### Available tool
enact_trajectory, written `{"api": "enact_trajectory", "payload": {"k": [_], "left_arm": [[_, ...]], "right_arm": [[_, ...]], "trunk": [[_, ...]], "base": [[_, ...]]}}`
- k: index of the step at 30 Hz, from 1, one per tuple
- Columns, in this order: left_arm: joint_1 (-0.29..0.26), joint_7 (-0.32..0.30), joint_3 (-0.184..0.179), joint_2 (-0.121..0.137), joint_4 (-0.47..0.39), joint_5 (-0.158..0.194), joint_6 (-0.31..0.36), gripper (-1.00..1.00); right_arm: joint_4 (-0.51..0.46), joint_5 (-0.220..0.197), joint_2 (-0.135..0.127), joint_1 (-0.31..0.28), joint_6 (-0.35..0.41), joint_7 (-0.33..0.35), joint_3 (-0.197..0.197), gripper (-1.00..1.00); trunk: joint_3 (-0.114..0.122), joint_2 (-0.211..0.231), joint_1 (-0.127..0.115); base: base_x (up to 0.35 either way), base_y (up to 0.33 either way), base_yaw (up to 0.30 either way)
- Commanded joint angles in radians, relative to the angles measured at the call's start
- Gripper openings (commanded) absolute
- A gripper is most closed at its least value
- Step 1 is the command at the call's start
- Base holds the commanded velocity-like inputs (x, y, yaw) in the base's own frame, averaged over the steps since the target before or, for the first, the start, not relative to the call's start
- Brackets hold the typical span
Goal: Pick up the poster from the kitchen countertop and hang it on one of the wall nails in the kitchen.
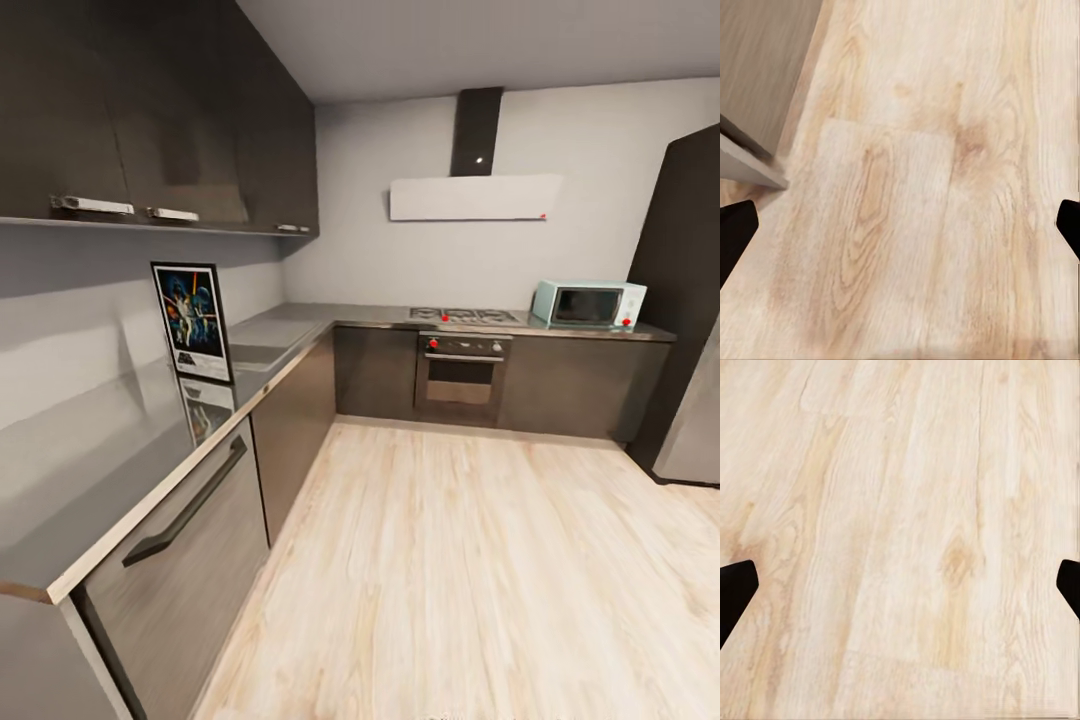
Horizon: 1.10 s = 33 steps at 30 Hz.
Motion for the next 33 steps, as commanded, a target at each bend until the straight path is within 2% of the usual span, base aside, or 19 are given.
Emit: {"api": "enact_trajectory", "payload": {"k": [1,10,33], "left_arm": [[0.0,0.0,0.001,0.0,-0.001,0.0,-0.002,1.0],[0.0,0.0,0.001,0.0,-0.001,-0.001,-0.002,1.0],[0.0,0.0,0.0,0.0,-0.001,-0.001,-0.002,1.0]], "right_arm": [[0.001,-0.001,0.001,-0.001,-0.003,0.0,0.0,1.0],[0.033,0.001,0.0,0.0,-0.003,0.0,0.002,1.0],[0.037,0.001,0.002,0.0,-0.005,-0.001,0.006,1.0]], "trunk": [[-0.001,0.0,0.0],[0.0,0.0,0.0],[0.0,0.0,0.0]], "base": [[0.019,-0.018,-0.152],[0.208,-0.169,-0.024],[0.268,-0.2,0.0]]}}
